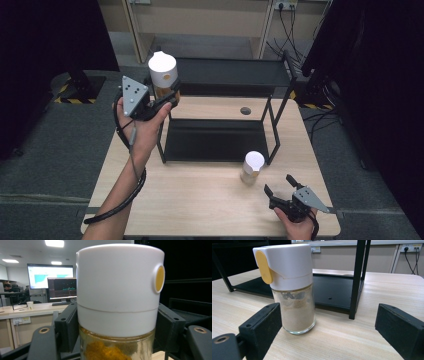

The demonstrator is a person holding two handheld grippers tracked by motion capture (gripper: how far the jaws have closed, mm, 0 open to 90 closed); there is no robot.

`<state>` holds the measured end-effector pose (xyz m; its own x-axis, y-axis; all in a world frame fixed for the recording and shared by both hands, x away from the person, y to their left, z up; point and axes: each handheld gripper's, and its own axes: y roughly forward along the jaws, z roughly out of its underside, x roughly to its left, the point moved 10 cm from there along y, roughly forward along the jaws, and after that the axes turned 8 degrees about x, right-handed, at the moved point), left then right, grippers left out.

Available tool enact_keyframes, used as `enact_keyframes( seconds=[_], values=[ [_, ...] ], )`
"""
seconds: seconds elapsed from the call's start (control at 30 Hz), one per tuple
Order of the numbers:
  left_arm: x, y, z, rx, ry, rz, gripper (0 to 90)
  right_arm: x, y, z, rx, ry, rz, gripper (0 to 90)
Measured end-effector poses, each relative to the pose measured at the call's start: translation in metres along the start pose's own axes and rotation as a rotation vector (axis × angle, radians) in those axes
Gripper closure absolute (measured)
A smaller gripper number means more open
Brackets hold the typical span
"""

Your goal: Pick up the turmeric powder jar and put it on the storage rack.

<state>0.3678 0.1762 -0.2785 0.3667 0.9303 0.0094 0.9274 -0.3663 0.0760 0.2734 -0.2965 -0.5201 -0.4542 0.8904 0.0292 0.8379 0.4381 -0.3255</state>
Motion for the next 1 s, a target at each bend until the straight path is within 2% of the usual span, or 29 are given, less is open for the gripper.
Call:
enact_keyframes(
  seconds=[0.3,1.0],
  values=[
    [0.003,0.011,-0.009,0.007,-0.004,-0.012,30.6,0.000,0.000,0.000,0.002,0.001,0.000,7.5],
    [0.008,0.033,-0.017,0.022,-0.020,-0.039,30.6,0.000,0.000,0.000,0.001,-0.002,-0.002,7.5]
  ],
)
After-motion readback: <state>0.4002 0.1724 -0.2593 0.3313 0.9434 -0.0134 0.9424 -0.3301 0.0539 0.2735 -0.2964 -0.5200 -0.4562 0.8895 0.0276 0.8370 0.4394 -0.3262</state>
